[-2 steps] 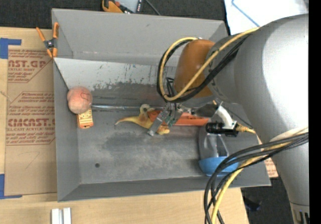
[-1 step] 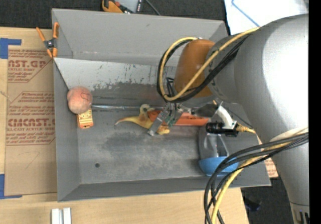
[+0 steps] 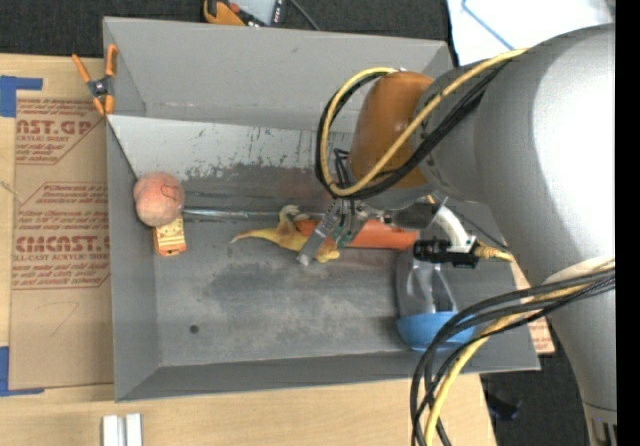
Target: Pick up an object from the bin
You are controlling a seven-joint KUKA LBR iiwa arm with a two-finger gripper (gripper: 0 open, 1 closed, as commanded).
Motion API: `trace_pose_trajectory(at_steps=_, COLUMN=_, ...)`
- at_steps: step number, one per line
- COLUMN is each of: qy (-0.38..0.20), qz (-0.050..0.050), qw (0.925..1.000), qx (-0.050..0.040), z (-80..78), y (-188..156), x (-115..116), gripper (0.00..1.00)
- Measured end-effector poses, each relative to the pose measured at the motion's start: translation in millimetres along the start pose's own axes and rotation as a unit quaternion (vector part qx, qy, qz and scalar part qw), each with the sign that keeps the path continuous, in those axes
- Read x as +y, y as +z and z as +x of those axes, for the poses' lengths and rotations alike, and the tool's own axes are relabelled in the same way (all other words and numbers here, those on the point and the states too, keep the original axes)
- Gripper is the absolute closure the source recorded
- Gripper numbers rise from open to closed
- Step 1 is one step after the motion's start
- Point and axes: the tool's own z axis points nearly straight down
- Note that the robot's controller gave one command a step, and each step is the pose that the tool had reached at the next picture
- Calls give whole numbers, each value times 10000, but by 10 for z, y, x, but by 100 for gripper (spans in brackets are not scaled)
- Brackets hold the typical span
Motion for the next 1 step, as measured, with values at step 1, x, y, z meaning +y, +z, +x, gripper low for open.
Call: trace_pose_trajectory(at_steps=1, qy=-4, qz=-6, qw=10000, qx=-7, z=0, y=-182, x=0, gripper=100)
